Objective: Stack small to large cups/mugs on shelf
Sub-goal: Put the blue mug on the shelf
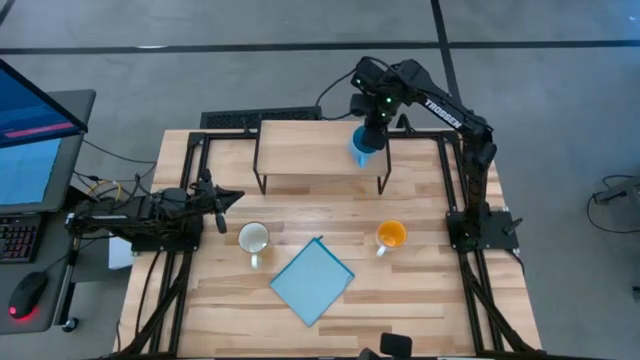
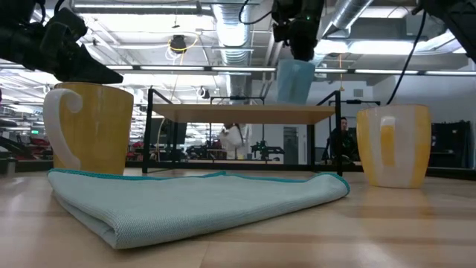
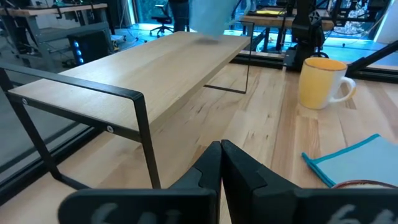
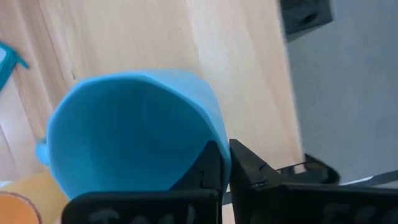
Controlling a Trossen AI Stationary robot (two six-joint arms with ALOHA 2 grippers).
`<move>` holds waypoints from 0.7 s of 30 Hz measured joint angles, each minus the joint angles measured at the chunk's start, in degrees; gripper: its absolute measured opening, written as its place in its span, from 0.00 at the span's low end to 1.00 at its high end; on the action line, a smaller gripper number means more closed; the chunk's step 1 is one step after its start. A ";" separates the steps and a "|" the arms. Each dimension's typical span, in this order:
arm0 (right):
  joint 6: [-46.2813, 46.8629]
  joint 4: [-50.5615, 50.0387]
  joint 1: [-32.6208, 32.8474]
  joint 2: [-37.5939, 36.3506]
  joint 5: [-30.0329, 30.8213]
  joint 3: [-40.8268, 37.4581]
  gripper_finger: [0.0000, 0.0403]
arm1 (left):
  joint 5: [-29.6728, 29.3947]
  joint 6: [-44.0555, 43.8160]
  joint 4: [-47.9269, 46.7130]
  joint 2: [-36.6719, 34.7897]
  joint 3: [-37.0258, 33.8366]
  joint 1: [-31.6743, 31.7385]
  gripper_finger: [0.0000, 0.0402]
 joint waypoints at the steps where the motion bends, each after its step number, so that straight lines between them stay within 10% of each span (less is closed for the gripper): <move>1: 0.02 0.00 0.00 0.04 0.02 -0.98 0.05 | 0.00 0.00 0.00 0.00 0.00 0.00 0.00; 11: -0.46 0.07 0.09 -0.09 0.09 -1.84 0.05 | 0.02 0.00 -0.02 0.00 0.00 -0.02 0.00; 21: -1.81 0.00 1.17 0.02 3.07 -1.93 0.26 | 0.02 0.02 -0.02 0.00 0.00 -0.01 0.00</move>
